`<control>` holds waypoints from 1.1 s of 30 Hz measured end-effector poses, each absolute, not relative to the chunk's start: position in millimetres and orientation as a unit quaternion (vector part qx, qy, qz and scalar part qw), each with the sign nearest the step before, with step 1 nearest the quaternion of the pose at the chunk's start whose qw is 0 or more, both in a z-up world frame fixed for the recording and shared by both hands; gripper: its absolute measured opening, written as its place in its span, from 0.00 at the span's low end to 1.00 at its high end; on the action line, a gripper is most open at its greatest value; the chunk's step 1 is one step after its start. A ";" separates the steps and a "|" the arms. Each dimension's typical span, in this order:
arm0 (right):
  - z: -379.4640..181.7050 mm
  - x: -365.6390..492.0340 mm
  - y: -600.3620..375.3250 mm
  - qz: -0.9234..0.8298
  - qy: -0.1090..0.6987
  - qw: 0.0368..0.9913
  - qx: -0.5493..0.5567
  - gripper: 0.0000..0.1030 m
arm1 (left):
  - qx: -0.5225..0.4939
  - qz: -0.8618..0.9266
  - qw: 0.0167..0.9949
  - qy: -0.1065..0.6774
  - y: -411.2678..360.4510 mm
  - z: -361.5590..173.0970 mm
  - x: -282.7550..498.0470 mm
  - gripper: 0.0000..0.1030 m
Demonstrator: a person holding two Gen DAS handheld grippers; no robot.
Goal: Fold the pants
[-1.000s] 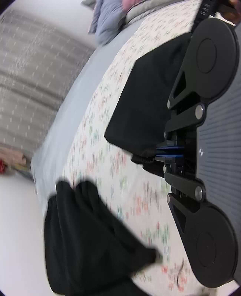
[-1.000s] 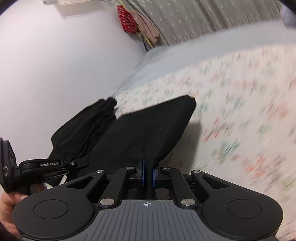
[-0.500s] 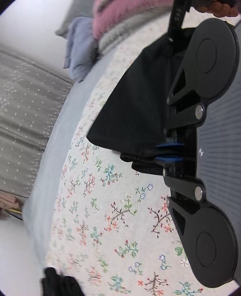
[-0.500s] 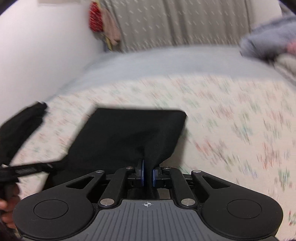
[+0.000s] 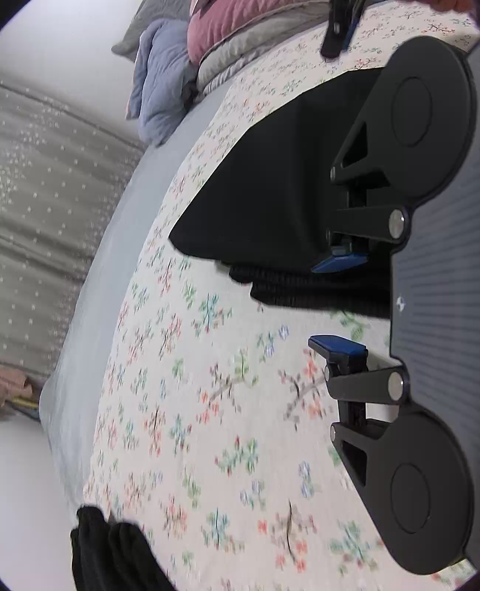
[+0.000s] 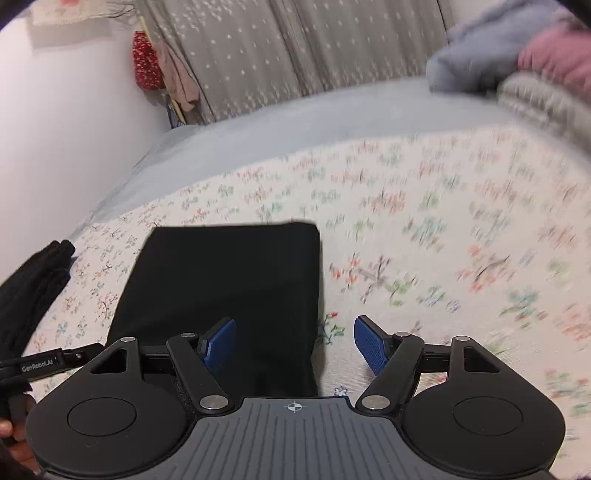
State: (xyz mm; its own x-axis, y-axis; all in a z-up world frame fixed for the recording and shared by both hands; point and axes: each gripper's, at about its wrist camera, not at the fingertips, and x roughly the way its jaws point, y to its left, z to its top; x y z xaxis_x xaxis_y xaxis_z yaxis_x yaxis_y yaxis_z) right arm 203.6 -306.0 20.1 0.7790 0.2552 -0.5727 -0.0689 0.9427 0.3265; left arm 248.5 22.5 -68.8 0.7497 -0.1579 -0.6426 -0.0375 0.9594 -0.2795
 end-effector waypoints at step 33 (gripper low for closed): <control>134.2 -111.8 -230.8 0.085 0.187 0.974 0.098 1.00 | -0.042 -0.034 0.974 0.219 -37.9 53.9 -33.4 1.00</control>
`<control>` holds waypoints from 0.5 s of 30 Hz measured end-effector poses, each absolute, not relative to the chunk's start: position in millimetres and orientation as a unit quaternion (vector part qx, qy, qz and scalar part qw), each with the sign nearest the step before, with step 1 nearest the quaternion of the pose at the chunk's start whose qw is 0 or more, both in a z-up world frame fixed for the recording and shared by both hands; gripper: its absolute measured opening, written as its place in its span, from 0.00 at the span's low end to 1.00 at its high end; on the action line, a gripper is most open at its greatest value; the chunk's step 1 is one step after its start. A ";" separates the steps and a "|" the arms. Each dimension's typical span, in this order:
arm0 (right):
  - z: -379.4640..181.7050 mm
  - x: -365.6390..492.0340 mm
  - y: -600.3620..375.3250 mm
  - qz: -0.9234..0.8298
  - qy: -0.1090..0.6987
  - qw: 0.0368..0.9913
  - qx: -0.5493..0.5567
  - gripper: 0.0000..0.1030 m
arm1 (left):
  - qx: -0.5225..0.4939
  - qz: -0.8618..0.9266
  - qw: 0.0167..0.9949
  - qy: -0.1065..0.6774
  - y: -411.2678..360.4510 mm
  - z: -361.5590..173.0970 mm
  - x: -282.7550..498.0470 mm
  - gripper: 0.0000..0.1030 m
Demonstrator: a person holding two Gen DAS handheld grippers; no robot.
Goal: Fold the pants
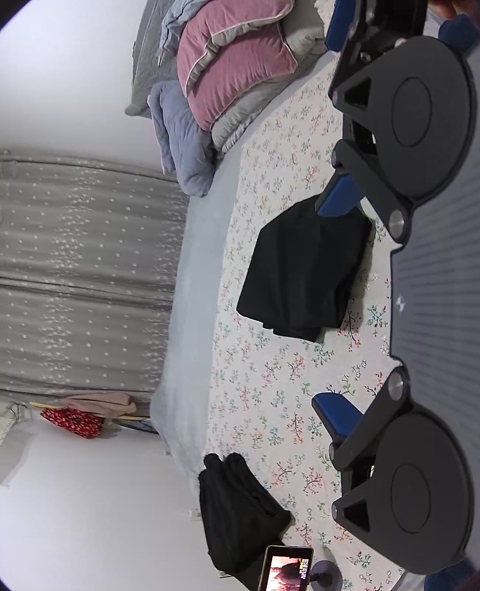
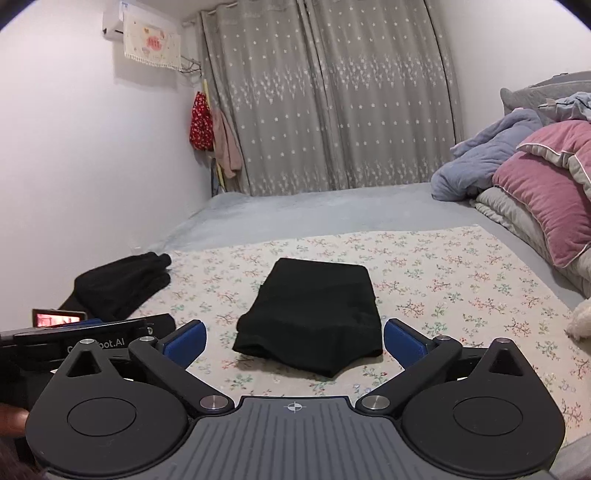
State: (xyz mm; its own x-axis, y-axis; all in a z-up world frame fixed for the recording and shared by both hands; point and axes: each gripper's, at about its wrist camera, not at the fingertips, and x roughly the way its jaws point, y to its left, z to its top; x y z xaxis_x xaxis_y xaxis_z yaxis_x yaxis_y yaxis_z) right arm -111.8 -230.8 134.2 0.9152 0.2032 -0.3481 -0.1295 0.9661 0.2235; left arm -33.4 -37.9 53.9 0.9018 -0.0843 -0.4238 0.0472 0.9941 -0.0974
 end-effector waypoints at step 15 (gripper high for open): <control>76.0 -88.1 -214.7 0.050 0.198 0.977 0.060 1.00 | -0.004 -0.014 0.972 0.233 -27.4 3.5 -12.1 1.00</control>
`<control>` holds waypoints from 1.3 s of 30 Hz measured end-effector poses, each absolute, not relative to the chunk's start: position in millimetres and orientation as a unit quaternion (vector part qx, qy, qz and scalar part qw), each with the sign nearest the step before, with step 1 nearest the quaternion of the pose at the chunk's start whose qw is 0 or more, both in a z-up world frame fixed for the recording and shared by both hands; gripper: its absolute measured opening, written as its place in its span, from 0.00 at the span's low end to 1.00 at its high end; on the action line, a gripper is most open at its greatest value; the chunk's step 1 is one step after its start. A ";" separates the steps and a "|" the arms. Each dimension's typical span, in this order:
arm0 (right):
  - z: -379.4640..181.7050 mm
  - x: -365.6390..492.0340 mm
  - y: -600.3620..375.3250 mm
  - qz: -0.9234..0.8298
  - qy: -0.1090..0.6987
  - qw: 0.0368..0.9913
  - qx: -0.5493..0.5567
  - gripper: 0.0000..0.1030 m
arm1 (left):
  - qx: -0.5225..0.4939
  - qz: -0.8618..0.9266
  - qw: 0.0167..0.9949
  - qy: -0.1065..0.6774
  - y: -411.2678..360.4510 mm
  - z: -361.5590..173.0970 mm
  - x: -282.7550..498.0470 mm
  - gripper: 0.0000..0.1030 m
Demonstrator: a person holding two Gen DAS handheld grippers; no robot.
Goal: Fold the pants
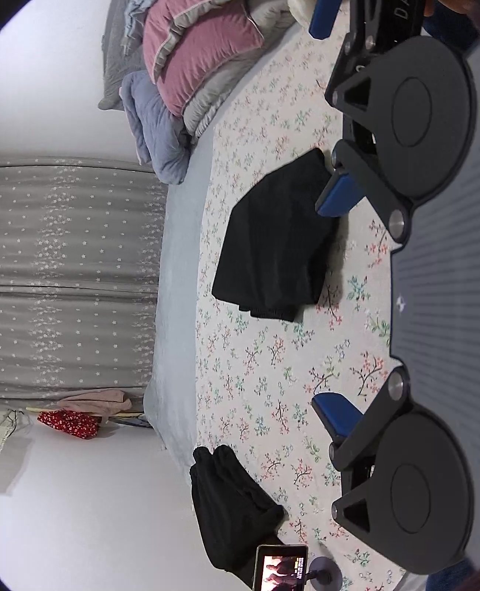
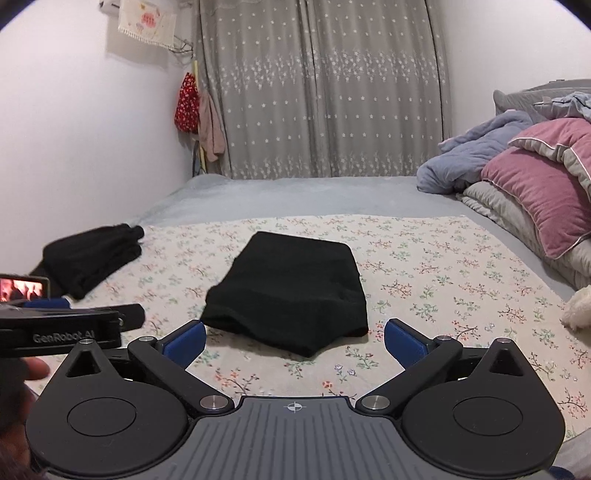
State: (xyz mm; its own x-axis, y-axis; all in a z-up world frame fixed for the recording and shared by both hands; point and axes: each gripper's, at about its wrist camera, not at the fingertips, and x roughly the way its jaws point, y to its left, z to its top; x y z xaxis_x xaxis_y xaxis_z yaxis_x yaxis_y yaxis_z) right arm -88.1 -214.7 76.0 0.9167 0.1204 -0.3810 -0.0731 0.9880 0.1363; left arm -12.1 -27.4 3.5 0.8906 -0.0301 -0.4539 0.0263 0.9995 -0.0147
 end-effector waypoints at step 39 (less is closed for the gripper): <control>46.0 -84.5 -214.6 0.032 0.197 0.978 0.059 1.00 | 0.007 -0.023 0.972 0.233 -31.5 -11.7 -12.2 1.00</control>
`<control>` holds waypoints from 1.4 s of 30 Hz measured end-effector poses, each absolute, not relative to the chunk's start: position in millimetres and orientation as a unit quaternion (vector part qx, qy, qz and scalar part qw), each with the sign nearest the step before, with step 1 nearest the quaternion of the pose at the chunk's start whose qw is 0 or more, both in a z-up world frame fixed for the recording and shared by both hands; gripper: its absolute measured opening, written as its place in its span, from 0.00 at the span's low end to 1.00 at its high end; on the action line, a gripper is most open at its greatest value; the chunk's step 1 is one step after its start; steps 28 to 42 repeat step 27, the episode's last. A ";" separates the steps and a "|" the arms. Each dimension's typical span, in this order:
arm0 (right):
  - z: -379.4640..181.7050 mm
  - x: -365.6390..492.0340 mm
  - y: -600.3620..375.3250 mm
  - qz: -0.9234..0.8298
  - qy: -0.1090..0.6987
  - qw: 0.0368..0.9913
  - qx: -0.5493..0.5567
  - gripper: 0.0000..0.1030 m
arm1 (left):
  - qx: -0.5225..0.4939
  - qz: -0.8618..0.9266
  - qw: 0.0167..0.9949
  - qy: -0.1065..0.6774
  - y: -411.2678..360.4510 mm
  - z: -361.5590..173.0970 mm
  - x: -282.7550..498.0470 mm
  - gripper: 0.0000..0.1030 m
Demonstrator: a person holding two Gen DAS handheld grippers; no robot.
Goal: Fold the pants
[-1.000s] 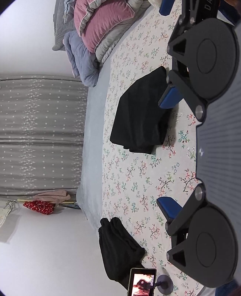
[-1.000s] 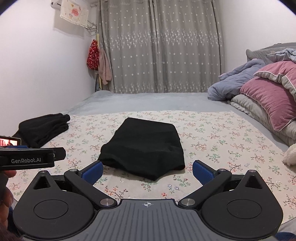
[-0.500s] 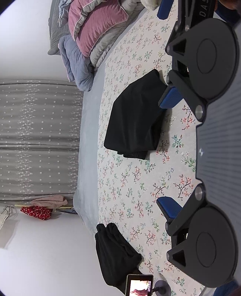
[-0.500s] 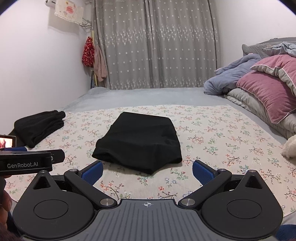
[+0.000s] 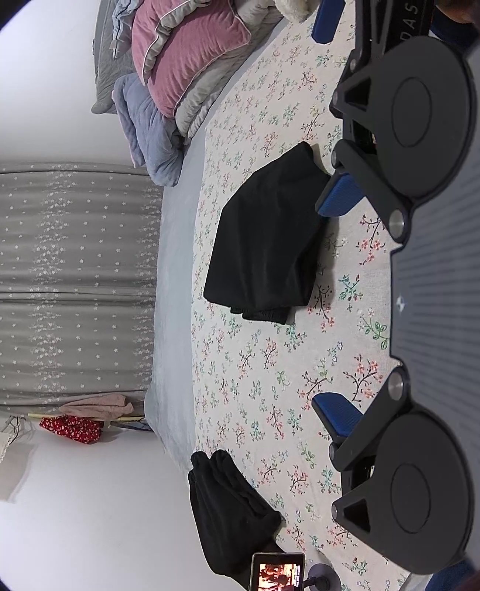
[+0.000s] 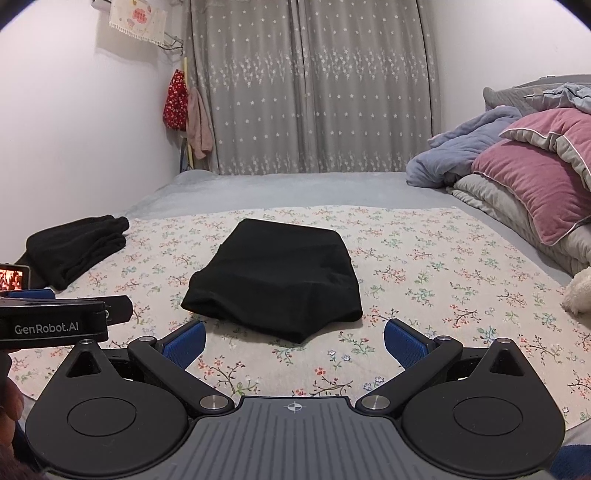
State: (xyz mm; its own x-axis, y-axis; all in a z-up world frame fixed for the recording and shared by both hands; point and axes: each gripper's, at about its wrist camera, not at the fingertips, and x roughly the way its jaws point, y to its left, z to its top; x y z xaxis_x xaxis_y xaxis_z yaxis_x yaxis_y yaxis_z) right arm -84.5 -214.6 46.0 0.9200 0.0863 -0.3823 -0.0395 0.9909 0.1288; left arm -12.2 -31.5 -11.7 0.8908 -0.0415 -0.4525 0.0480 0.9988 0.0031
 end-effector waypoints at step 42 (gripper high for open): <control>42.4 -83.5 -220.6 0.035 0.202 0.977 0.053 1.00 | 0.015 -0.025 0.971 0.239 -37.9 -15.6 -11.3 1.00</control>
